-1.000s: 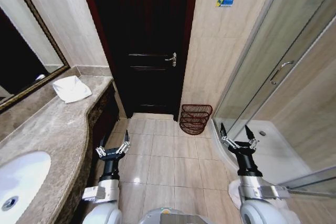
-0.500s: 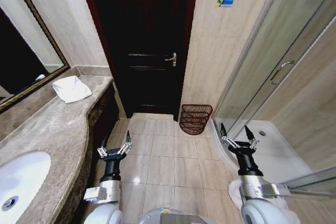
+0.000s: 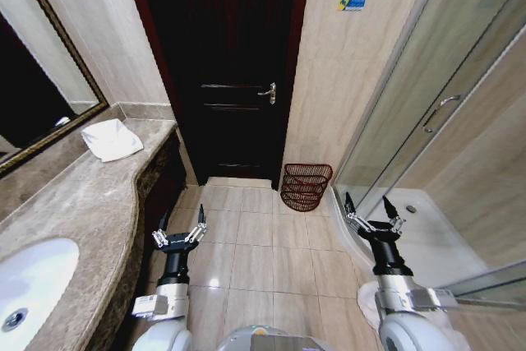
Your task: Discard the used towel into the hamper.
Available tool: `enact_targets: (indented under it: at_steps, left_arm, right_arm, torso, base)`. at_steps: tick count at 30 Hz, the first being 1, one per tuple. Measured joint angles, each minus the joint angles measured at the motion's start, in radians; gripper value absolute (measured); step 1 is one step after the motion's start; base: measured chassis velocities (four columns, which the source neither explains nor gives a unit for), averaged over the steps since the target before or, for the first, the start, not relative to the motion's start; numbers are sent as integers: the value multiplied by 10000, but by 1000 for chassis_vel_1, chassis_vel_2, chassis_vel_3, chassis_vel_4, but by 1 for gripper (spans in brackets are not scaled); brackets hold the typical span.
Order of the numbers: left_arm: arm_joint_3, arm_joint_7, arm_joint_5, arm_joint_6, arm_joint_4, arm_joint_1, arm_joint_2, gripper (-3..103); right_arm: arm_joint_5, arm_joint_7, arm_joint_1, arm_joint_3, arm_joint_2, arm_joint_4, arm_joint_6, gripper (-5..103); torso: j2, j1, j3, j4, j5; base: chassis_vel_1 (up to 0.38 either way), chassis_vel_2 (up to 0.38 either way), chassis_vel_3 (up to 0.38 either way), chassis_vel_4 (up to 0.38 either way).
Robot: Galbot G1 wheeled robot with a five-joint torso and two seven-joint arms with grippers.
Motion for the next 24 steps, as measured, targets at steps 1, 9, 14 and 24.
enact_targets:
  at_steps: [1, 9, 14, 24]
  left_arm:
    - [2, 2, 0, 0, 6, -12, 0, 96]
    - [-76, -7, -45, 0, -9, -31, 0, 96]
    - [-84, -23, -52, 0, -39, -27, 0, 96]
    - [-79, -29, -52, -20, -63, -13, 0, 96]
  right_arm:
    - [0, 0, 0, 3, -6, 0, 0, 100]
    - [-3, 0, 18, -13, 37, -10, 13, 100]
    - [-3, 0, 22, -19, 33, -8, 26, 100]
    - [-2, -3, -11, 0, 7, 1, 77, 100]
  torso:
    - [0, -1, 0, 0, 0]
    - [1, -4, -1, 0, 0]
    - [0, 1, 1, 2, 1]
    - [-1, 0, 0, -1, 3]
  base:
    - [0, 0, 0, 0]
    - [-56, 54, 59, -49]
    - [-144, 139, 165, -152]
    - [-127, 147, 150, -146]
